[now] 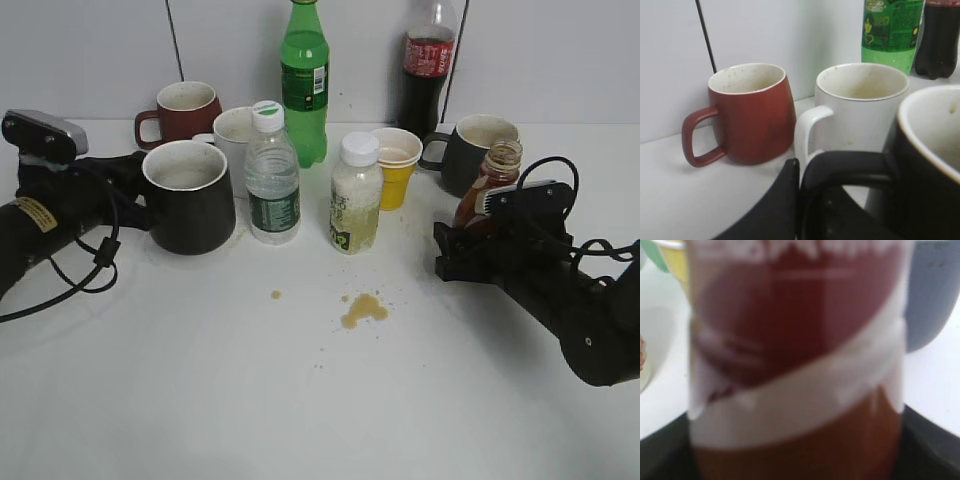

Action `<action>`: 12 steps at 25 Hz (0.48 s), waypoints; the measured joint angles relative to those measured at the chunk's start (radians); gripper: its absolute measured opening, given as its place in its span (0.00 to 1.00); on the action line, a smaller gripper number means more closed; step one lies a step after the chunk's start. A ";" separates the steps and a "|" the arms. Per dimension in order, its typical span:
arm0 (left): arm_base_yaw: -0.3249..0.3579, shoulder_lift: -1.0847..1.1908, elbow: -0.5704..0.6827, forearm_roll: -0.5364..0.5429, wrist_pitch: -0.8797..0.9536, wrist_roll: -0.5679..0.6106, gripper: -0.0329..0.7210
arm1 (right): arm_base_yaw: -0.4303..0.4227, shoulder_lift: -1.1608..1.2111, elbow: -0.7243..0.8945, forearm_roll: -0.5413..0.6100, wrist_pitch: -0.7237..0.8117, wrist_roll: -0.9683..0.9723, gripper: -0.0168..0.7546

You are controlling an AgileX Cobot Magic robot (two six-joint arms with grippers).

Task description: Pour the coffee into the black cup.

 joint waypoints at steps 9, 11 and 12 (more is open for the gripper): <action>-0.115 -0.043 0.064 -0.084 0.002 0.000 0.10 | 0.000 0.025 -0.038 0.001 0.000 0.003 0.67; -0.140 -0.045 0.066 -0.084 0.001 0.000 0.10 | 0.000 0.015 -0.023 0.000 -0.001 -0.001 0.67; -0.150 -0.046 0.067 -0.084 0.001 0.000 0.10 | 0.000 0.002 -0.008 -0.004 0.004 -0.010 0.67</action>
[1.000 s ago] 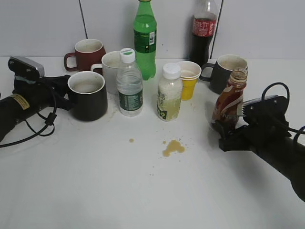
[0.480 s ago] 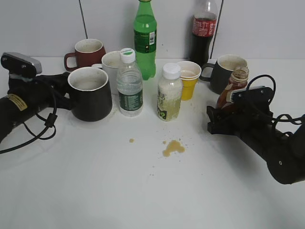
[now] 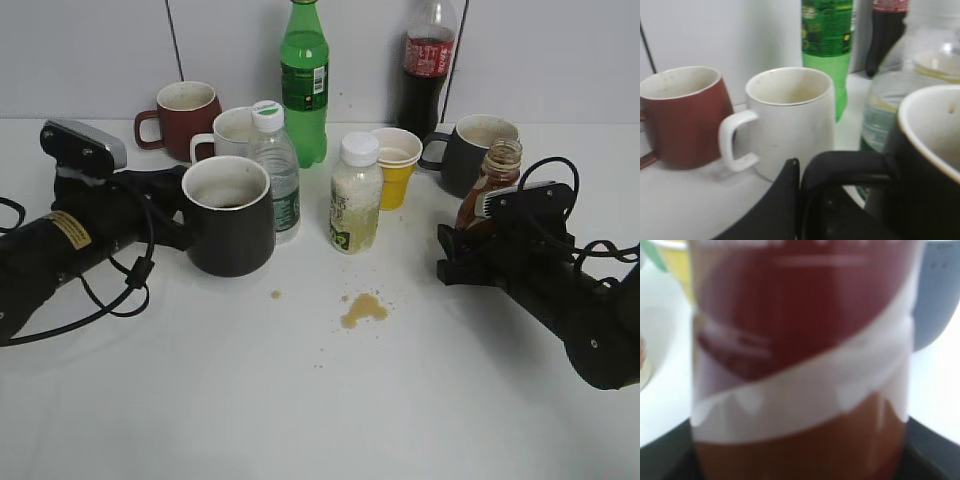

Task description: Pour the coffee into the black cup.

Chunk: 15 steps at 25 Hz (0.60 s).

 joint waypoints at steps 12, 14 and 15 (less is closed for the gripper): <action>-0.174 -0.001 -0.008 -0.048 0.004 0.000 0.10 | 0.000 -0.280 0.057 -0.135 0.024 -0.373 0.67; -0.204 -0.001 -0.023 -0.071 0.007 0.000 0.10 | 0.000 -0.295 0.041 -0.157 0.027 -0.435 0.67; -0.223 -0.001 -0.033 -0.079 0.014 0.000 0.10 | 0.000 -0.298 0.032 -0.167 0.030 -0.476 0.67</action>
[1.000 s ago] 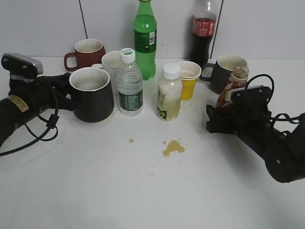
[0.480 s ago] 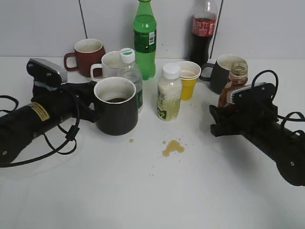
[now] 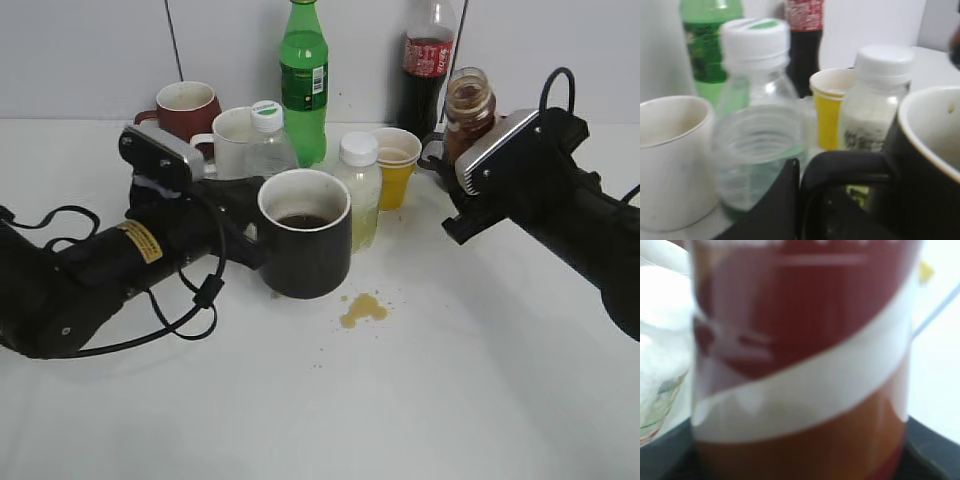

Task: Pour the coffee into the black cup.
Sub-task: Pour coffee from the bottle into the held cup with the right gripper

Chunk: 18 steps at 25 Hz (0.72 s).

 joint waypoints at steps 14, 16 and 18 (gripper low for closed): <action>-0.083 -0.001 -0.034 -0.006 0.056 0.000 0.10 | 0.030 0.000 -0.101 -0.077 0.026 -0.515 0.67; -0.092 -0.001 -0.034 -0.006 0.059 0.000 0.10 | 0.030 0.000 -0.106 -0.084 0.026 -0.561 0.67; -0.101 -0.001 -0.036 -0.004 0.059 0.000 0.10 | 0.030 0.000 -0.118 -0.099 0.029 -0.597 0.67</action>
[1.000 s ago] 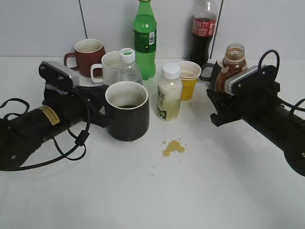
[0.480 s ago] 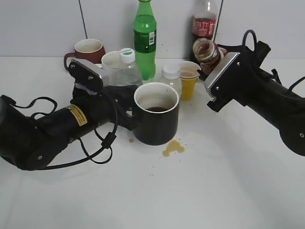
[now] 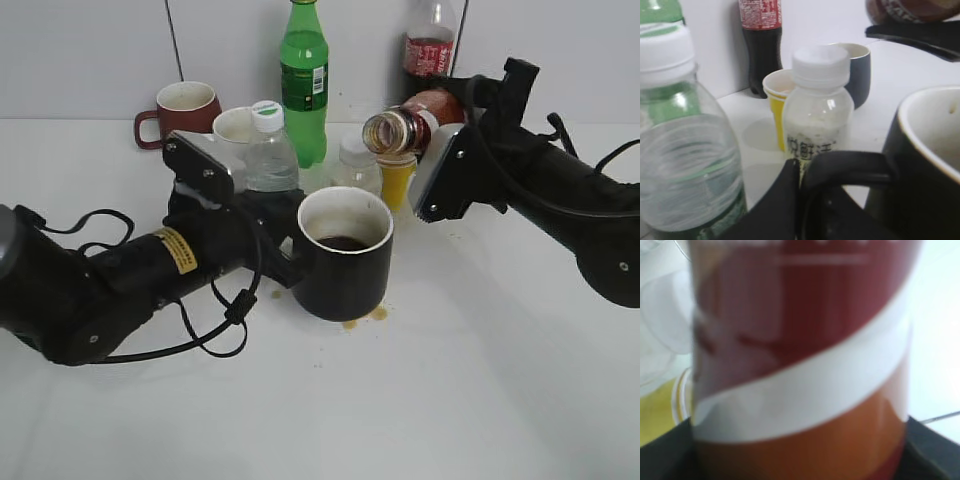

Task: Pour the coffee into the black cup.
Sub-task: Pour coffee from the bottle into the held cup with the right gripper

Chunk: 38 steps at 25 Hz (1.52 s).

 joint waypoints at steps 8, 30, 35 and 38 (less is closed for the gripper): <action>-0.006 0.000 0.000 0.012 0.000 0.000 0.10 | 0.000 0.000 -0.013 -0.025 0.001 -0.140 0.67; -0.006 0.000 -0.003 0.042 -0.001 0.000 0.10 | 0.000 0.000 -0.013 -0.026 -0.009 -0.327 0.67; -0.006 0.000 -0.003 0.042 -0.001 0.000 0.10 | 0.000 0.000 -0.014 -0.026 -0.018 -0.343 0.67; -0.006 0.000 -0.003 0.042 -0.001 0.000 0.10 | 0.000 0.000 -0.014 -0.026 -0.022 -0.349 0.67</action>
